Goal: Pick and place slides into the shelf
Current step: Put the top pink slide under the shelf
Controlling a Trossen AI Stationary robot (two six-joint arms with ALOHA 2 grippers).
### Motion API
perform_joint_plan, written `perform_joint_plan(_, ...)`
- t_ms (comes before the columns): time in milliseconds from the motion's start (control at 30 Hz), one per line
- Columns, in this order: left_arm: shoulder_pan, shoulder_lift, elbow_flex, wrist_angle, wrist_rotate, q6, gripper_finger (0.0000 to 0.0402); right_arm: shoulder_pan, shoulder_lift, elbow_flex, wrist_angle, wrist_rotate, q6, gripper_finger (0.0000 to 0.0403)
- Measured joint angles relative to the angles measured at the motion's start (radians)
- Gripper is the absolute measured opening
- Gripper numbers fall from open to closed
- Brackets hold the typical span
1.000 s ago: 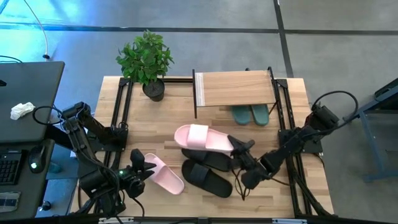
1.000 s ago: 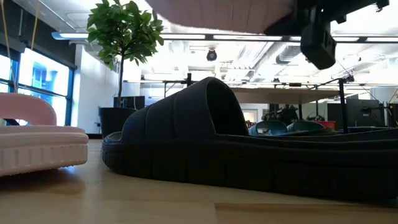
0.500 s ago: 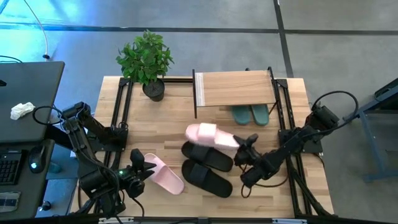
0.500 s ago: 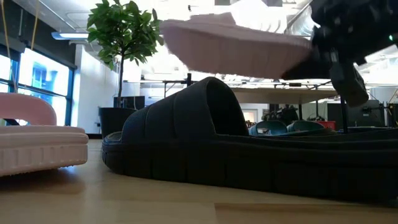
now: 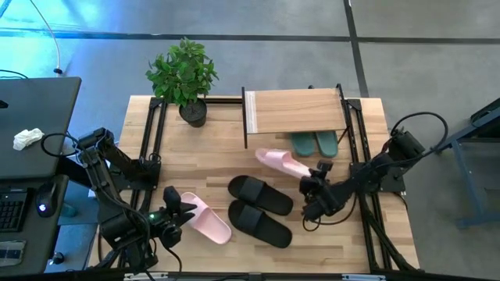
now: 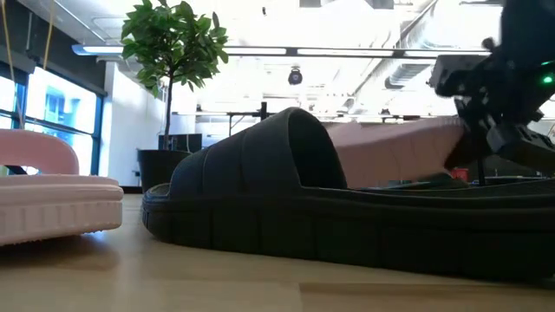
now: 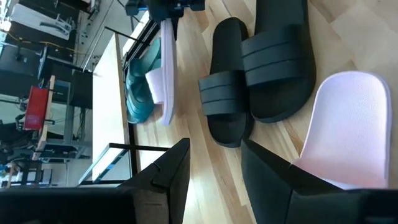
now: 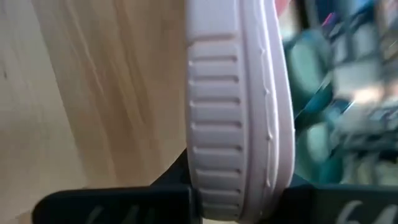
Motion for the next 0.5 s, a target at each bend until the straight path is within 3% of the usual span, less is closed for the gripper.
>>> perform_joint_plan(333, 0.081, 0.001, -0.097, 0.108, -0.013, 0.005, 0.0127, -0.079, 0.0, 0.001, 0.023, -0.14, 0.265, 0.0036)
perform_joint_plan(500, 0.153, 0.001, -0.186, 0.163, 0.012, 0.007, 0.0127, -0.128, 0.0, 0.002, 0.06, -0.156, 0.293, 0.0036)
